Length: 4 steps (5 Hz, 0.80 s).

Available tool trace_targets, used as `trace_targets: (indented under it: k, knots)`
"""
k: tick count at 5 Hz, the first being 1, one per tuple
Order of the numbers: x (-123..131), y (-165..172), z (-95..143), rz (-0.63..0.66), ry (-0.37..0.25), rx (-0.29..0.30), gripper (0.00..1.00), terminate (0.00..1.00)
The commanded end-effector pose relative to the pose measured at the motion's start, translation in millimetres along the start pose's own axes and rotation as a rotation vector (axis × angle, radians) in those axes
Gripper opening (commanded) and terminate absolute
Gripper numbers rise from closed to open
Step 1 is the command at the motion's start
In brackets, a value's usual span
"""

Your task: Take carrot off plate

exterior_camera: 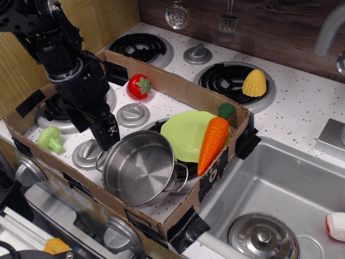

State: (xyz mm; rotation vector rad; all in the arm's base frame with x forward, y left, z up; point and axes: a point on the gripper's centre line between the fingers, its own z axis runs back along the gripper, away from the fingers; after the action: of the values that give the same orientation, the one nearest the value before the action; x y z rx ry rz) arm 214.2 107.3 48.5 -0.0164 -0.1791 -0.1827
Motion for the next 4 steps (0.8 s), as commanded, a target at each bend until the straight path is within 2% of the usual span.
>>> trace_targets:
  k: [1,2,3,4]
  knots:
    - [0.0,0.0,0.0,0.000,0.000,0.000,1.00,0.00]
    - [15.2,-3.8,25.1,0.058,0.007,0.099,1.00,0.00]
    - [32.8,-13.0,42.7,0.100,0.028,0.154,1.00,0.00]
    - [47.5,-30.1,47.8,0.246,0.034,0.218,1.00,0.00]
